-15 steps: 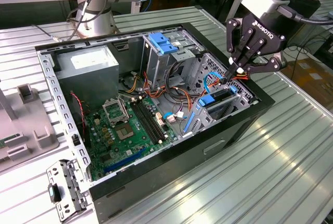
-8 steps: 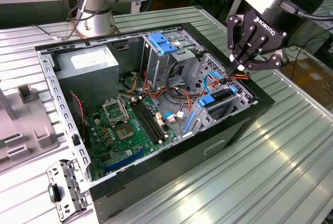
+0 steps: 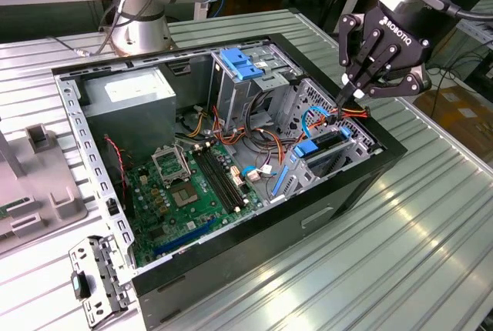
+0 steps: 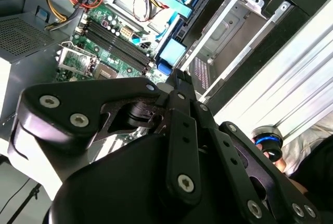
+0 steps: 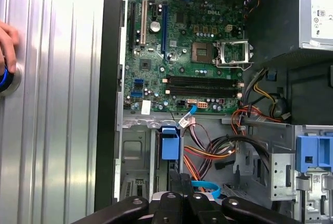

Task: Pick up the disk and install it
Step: 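Insert the disk into the insertion slot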

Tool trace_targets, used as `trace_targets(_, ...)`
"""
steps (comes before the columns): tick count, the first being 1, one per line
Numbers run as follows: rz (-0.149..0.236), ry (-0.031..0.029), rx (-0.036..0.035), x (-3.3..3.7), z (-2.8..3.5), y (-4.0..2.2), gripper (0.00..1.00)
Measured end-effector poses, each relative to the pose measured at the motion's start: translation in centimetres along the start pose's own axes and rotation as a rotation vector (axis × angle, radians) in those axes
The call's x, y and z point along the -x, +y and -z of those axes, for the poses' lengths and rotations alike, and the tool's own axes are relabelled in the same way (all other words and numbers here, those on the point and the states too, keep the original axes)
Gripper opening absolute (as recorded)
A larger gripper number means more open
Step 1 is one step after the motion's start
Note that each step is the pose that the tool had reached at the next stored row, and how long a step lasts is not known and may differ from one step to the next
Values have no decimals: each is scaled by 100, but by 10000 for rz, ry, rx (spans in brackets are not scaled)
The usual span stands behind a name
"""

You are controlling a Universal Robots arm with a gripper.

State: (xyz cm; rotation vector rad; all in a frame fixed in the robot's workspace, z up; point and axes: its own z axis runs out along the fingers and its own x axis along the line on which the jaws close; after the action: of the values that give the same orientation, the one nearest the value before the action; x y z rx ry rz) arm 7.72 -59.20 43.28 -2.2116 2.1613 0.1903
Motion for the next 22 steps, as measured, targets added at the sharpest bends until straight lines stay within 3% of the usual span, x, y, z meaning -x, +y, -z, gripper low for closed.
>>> trace_targets(14,10,-177,-3,10,85,5,11)
trace_targets(20,12,-190,-3,10,87,2,11)
trace_targets(22,11,-191,0,8,83,-31,11)
